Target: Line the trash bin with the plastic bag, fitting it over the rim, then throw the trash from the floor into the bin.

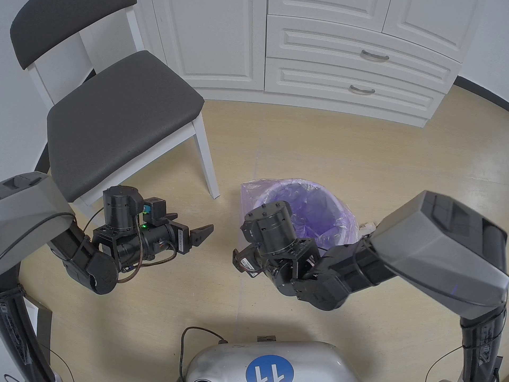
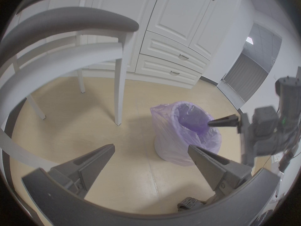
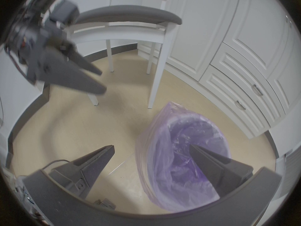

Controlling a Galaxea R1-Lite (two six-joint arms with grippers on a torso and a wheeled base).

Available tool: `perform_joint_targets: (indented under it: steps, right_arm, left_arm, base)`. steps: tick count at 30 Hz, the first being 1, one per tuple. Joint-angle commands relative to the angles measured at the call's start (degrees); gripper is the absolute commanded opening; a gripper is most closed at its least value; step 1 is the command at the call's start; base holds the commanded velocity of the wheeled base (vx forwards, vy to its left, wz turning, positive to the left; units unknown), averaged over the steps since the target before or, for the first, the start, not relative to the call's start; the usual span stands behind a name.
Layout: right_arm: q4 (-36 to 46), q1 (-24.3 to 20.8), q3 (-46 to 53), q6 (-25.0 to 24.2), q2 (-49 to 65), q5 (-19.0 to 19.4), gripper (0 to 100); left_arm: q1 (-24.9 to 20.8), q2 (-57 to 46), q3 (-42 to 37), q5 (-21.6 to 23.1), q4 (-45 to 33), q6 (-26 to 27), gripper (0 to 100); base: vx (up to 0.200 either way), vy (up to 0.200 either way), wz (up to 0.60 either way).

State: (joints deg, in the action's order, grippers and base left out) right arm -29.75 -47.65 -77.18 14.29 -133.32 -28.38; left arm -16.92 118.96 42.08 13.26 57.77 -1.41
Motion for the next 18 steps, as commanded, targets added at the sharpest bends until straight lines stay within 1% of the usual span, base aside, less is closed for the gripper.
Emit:
perform_joint_targets:
  steps: [1,2,4,5,6,7,9,10,12,13,15,18]
  right_arm:
    - [-2.1,-0.2,10.7,-6.0,11.1,-0.4,100]
    - [-3.4,-0.1,13.0,-7.5,12.4,-0.6,100]
    - [-7.4,0.6,19.2,-10.3,14.8,-0.7,100]
    - [-9.8,1.2,22.2,-11.3,16.1,-0.7,100]
    - [-10.2,1.2,22.7,-11.4,16.2,-0.7,100]
    - [-14.6,2.0,27.3,-12.5,17.4,-0.7,100]
    - [-21.4,3.1,33.0,-13.5,18.2,-0.6,100]
    - [-23.5,3.4,34.5,-13.6,18.3,-0.6,100]
    - [-31.8,5.0,38.9,-13.6,17.7,-0.4,100]
    - [-34.2,5.9,40.2,-13.4,17.5,-0.3,100]
    - [-37.6,8.2,41.6,-13.3,17.4,0.1,100]
    - [-38.3,11.5,41.5,-13.3,18.1,0.8,100]
  left_arm:
    - [-1.2,8.7,1.2,0.7,3.5,0.0,100]
    - [-1.2,10.6,1.8,1.1,5.2,0.0,100]
    - [-0.7,14.5,3.5,3.9,9.1,0.2,100]
    - [-0.3,15.9,4.4,5.5,9.7,0.9,100]
    - [-0.2,16.0,4.5,5.6,9.6,1.1,100]
    - [0.6,17.4,5.5,7.5,9.1,4.3,100]
    - [1.5,19.1,6.6,10.0,7.6,10.0,100]
    - [1.6,19.4,6.9,10.7,7.3,11.1,100]
    - [2.1,20.4,7.8,14.6,4.6,15.7,100]
    - [2.2,20.6,8.5,15.6,3.5,17.3,100]
    - [2.1,21.6,10.8,17.0,0.1,20.9,100]
    - [1.3,23.0,15.0,17.2,-4.6,25.2,100]
  base:
    - [0.000,0.000,0.00]
    - [0.000,0.000,0.00]
    - [0.000,0.000,0.00]
    - [0.000,0.000,0.00]
    - [0.000,0.000,0.00]
    - [0.000,0.000,0.00]
    - [0.000,0.000,0.00]
    - [0.000,0.000,0.00]
    - [0.000,0.000,0.00]
    - [0.000,0.000,0.00]
    - [0.000,0.000,0.00]
    - [0.000,0.000,0.00]
